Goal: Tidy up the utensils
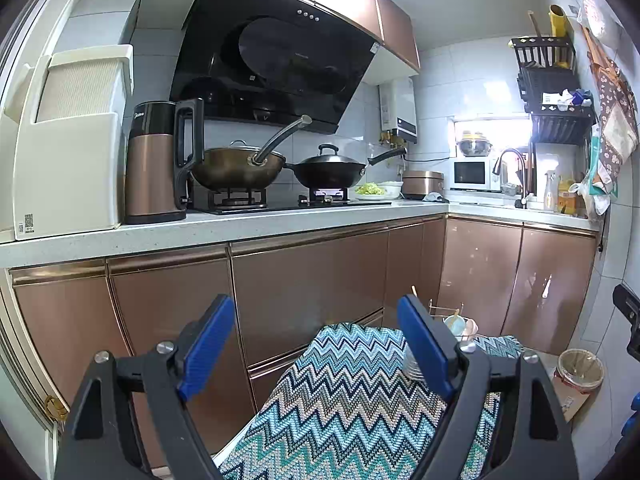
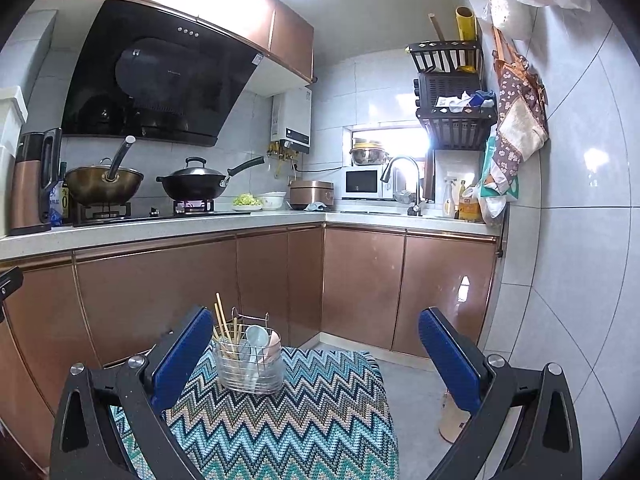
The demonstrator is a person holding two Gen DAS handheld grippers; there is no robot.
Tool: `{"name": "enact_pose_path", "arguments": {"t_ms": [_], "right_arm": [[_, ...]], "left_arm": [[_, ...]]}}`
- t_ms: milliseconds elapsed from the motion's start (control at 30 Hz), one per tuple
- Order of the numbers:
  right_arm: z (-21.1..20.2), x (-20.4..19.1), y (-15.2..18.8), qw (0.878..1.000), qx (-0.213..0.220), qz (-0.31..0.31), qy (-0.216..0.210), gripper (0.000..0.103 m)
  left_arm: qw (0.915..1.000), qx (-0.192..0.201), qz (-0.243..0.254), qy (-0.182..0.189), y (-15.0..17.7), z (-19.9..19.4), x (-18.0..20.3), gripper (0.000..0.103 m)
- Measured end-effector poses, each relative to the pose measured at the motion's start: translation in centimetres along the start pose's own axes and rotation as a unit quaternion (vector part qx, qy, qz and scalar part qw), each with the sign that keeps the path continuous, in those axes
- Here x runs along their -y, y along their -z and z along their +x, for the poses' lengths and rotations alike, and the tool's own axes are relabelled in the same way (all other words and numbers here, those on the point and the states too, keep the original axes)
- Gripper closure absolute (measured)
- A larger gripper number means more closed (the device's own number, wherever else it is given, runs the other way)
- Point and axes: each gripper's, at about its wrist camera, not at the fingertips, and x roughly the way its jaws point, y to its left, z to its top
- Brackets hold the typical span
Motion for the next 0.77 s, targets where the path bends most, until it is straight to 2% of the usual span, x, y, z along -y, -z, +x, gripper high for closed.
{"name": "enact_pose_path", "arguments": {"t_ms": [433,767], "right_arm": [[0.20,-0.05,0.13,1.000,-0.002,-0.002,-0.001,0.000],[0.59,-0.12,0.46,1.000,-0.004,-0.005,-0.003,0.000]], "left_arm": [[0.9999,0.010,0.002,-0.005,-0.09,-0.24,-0.01,0.020],[1.0000,0.004,0.004,-0.001,0.01,-0.13,0.04,0.020]]}}
